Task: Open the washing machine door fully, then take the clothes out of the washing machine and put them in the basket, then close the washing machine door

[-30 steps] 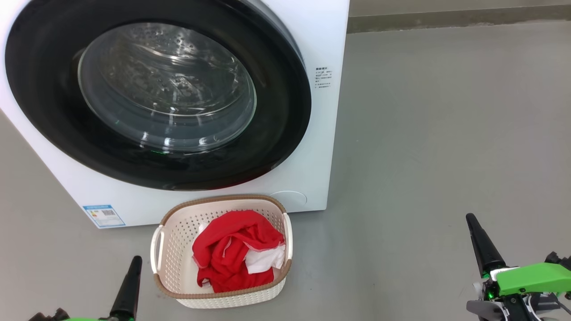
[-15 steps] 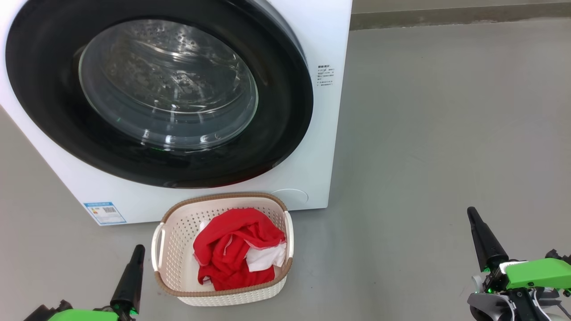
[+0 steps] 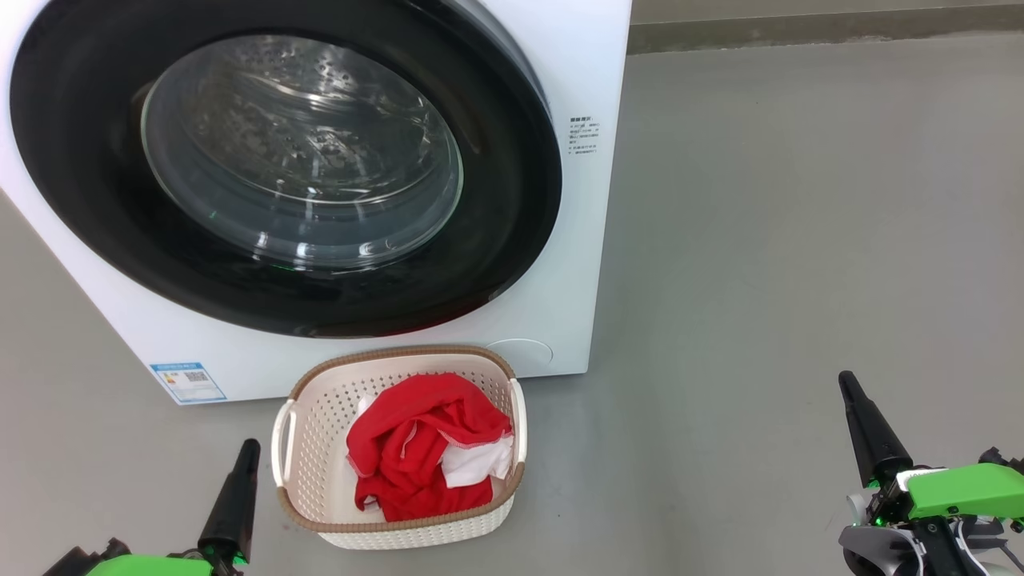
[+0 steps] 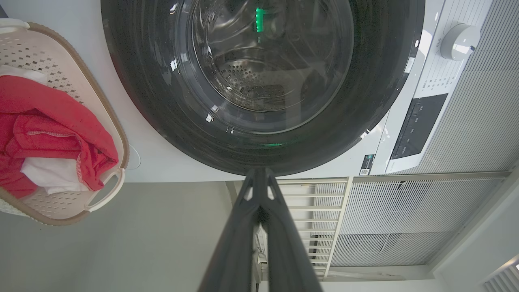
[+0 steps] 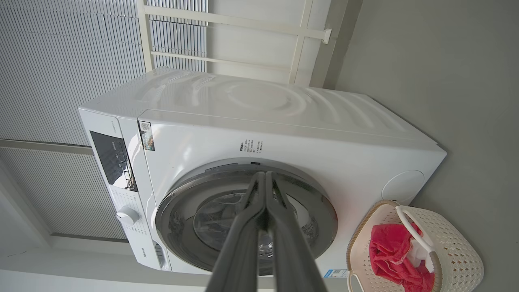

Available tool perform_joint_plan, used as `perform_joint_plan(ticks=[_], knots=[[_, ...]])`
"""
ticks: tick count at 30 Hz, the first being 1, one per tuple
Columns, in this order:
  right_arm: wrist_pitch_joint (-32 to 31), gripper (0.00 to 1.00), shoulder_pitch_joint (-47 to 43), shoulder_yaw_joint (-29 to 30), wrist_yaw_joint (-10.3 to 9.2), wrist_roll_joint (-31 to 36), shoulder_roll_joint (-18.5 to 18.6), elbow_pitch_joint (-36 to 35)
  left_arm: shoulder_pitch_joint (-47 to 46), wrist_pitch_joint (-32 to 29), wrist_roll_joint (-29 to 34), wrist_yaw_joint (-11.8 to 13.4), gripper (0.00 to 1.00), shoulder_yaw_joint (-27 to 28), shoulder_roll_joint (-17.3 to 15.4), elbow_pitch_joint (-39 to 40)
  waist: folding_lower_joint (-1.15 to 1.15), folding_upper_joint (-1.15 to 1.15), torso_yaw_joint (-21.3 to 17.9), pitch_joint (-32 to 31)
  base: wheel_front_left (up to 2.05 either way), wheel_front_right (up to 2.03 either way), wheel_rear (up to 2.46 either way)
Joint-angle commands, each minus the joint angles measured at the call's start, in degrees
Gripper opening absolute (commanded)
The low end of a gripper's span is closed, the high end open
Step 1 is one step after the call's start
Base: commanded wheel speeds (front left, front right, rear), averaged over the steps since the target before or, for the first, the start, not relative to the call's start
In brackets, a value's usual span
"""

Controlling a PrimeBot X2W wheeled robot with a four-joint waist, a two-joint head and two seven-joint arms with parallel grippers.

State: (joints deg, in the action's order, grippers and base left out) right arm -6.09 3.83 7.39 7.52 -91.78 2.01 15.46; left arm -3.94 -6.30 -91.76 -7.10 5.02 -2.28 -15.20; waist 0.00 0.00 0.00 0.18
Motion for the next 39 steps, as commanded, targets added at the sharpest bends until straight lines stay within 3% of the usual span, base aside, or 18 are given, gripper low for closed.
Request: perform_joint_plan(ticks=[1,39], knots=[[-0.4,0.0,2.35,-0.86,-0.03,-0.38,0.91,-1.44,-2.25,-0.2,-0.39,-0.39,0.0,1.52,-0.6,1.16,0.0,0.0,0.0,0.0,0.0,0.0,0.0],[-0.42,0.0,2.35,-0.83,-0.03,-0.36,0.89,-1.44,-2.25,-0.19,-0.4,-0.39,0.0,1.51,-0.6,1.16,0.0,0.0,0.0,0.0,0.0,0.0,0.0]])
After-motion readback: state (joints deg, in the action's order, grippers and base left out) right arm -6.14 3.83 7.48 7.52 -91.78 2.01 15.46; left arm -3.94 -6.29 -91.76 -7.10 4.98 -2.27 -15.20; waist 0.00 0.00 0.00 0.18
